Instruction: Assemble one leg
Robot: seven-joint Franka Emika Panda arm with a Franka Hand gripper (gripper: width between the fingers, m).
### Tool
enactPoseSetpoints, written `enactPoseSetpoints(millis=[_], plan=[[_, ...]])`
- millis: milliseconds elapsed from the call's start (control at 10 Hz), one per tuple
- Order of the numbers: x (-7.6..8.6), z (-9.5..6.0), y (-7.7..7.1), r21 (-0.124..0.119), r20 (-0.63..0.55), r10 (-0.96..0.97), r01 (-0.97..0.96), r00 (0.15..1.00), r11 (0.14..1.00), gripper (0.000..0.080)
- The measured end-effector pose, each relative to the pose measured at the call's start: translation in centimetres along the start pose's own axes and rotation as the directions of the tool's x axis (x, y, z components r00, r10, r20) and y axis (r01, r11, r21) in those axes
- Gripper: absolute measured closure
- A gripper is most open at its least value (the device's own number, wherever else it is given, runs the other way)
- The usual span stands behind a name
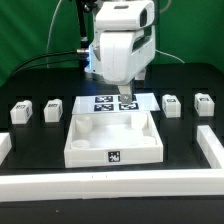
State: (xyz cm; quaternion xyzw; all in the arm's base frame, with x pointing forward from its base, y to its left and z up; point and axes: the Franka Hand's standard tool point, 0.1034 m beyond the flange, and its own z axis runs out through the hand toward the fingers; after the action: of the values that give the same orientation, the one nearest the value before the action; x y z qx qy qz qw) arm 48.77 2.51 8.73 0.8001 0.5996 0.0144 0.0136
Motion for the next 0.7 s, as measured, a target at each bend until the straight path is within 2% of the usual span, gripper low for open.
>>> enactPoseSetpoints(millis=[200,300,700], plan=[[-1.0,0.5,-1.8,-0.018,0.010,-0.199,0.199,0.980,0.980,0.0150],[-1.0,0.6,-2.4,-0.019,0.019,-0.233,0.233,0.972,0.972,0.0150],[-1.3,1.0,-2.5,-0.012,0.020,-0.237,0.237,0.971,0.971,0.0150]])
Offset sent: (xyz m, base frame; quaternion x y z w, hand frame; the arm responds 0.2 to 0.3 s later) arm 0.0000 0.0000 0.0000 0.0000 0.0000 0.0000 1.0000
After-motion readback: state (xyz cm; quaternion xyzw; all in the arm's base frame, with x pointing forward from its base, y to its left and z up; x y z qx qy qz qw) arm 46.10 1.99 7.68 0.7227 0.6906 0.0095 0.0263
